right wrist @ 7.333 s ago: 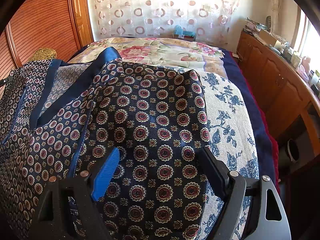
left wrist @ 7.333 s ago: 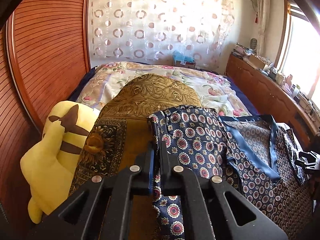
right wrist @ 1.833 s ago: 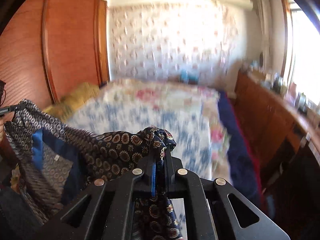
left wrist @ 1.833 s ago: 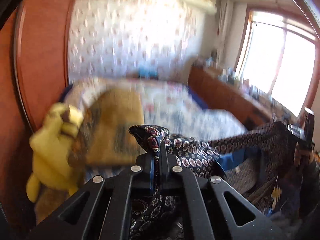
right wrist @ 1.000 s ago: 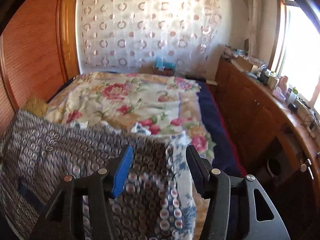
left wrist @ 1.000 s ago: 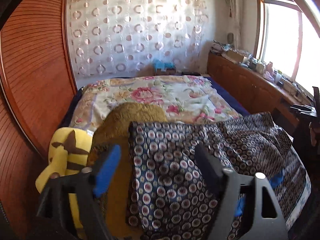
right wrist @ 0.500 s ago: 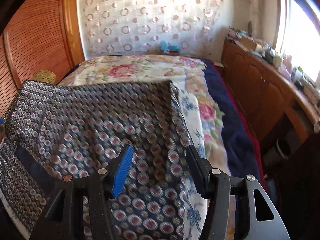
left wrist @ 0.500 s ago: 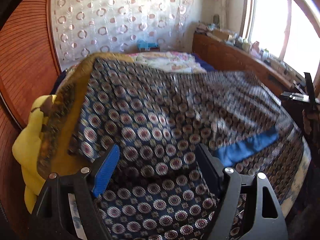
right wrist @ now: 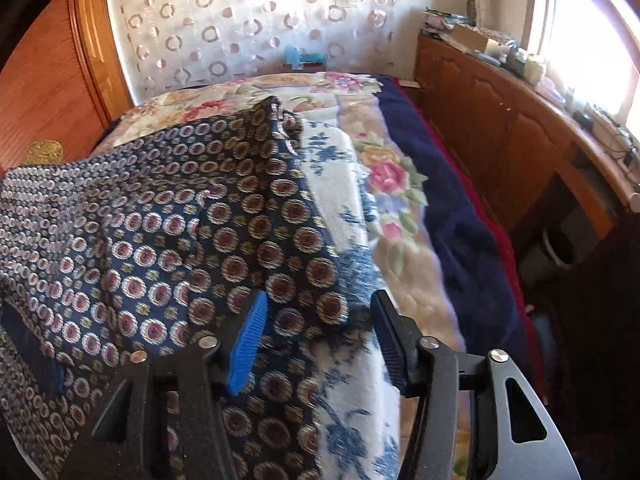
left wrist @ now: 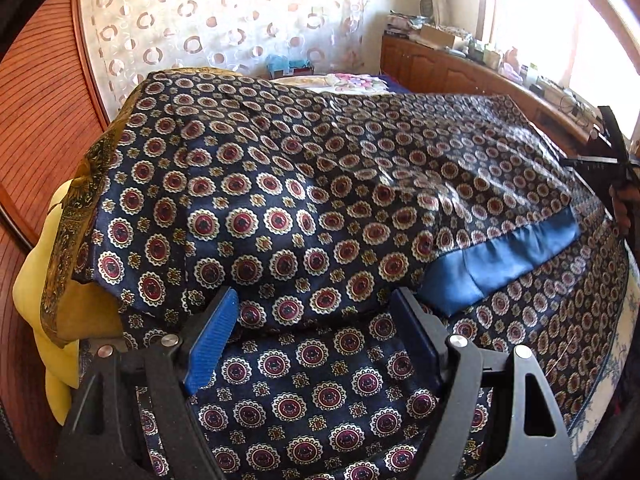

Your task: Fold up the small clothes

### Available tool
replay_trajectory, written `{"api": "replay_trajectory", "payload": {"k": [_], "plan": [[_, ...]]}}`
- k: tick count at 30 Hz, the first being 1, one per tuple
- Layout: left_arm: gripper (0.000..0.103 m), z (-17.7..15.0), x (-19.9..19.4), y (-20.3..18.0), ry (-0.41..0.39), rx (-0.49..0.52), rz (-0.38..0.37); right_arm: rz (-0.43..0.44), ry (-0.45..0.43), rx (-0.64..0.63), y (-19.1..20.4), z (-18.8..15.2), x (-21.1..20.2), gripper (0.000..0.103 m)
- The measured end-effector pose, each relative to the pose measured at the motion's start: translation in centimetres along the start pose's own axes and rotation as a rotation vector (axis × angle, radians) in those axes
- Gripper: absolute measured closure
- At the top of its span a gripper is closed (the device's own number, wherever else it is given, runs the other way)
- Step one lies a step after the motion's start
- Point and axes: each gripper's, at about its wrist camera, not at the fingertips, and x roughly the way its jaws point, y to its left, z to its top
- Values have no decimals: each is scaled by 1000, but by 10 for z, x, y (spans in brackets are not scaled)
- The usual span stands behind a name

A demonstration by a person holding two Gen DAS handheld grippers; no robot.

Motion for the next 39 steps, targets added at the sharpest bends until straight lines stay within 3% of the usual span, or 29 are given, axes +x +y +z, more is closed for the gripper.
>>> {"api": "replay_trajectory", "payload": {"k": [2, 6, 9, 12, 24, 29, 35, 37, 39], "plan": [[22, -1, 4, -1, 20, 7, 2, 7, -2, -5, 6, 6, 5, 57], [18, 0, 5, -3, 25, 5, -7, 54, -21, -60, 26, 3, -1, 83], [15, 0, 6, -5, 31, 13, -15, 95, -51, -95, 35, 4, -16, 95], [15, 1, 6, -6, 32, 13, -16, 105, -66, -118, 42, 5, -26, 96], [15, 1, 8, -6, 32, 6, -14, 55, -19, -50, 52, 5, 0, 96], [15, -1, 6, -5, 29, -3, -9, 68, -40, -44, 47, 3, 0, 92], [15, -6, -11, 3, -25, -45, -11, 63, -62, -78, 52, -6, 2, 72], [15, -8, -19, 7, -37, -55, 16, 15, -59, -98, 57, -7, 1, 55], [15, -10, -28, 13, -51, -73, 36, 2, -58, -93, 57, -7, 1, 53]]}}
